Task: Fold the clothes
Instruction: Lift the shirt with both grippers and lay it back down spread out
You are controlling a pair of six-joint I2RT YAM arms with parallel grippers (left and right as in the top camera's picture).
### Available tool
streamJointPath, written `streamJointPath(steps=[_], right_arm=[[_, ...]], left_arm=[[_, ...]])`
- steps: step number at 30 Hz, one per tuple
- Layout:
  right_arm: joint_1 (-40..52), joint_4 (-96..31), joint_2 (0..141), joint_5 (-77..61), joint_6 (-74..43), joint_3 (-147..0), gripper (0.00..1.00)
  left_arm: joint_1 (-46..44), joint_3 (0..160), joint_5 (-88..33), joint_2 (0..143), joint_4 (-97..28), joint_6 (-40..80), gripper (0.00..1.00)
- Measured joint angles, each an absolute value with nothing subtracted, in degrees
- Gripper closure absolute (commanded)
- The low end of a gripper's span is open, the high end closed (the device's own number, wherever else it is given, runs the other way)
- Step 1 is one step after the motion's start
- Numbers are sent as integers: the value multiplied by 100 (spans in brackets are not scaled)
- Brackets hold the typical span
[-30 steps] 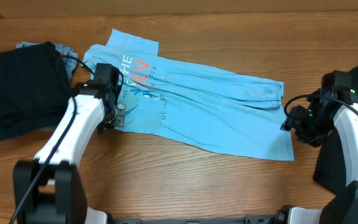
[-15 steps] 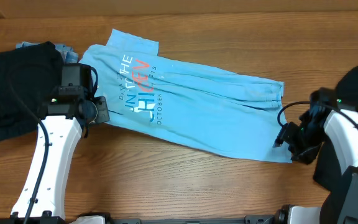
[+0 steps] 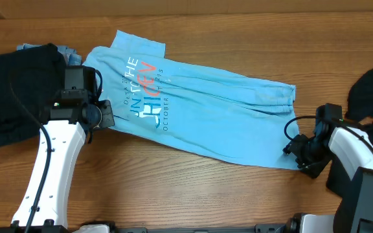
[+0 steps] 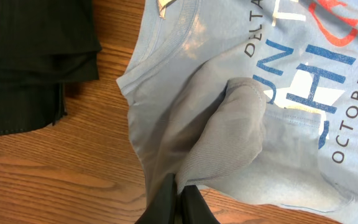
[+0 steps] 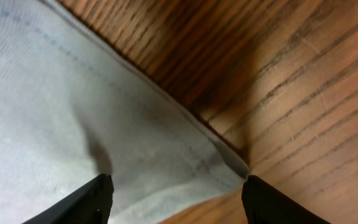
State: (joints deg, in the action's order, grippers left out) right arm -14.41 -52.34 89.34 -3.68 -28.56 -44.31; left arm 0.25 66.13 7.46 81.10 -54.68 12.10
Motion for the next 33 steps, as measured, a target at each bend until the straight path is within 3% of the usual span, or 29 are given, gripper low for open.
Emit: streamJointPath(steps=[2,3,4,6,12,14,18,25,28,33], right_arm=[[-1444,-5054,8925,-314,-2958,-4318,39],[-1441,-5054,8925,-274,-2998,-4307,65],[-1444,-5052,8921,-255,-3002,-4300,83],[-1444,-5013,8921,-235,-3013,-4294,96],[-1448,-4840,8910,-316,-2766,-4318,96],[-1446,-5369,8971,-296,-2517,-4753,96],[-1448,-6709,9063,-364,-2069,-7502,96],[-1417,-9273,9002,-578,-1452,-12991,96],[-1417,-9701,8871,-578,-1402,-14309,96],[-1417,-9456,8833,-416,-1389,-14689,96]], left_arm=[[25,6613,749,8110,-5470,1212,96],[25,6613,746,8110,-5470,1212,96],[25,6613,746,8110,-5476,1210,96],[25,6613,749,8110,-5502,1210,96],[25,6613,744,8110,-5575,1208,96],[25,6624,620,8101,-5579,1138,96],[25,7131,451,7883,-5677,902,96],[25,9926,113,6792,-6392,733,96],[25,10820,-25,6322,-6598,729,96],[25,11192,95,6055,-6449,729,96]])
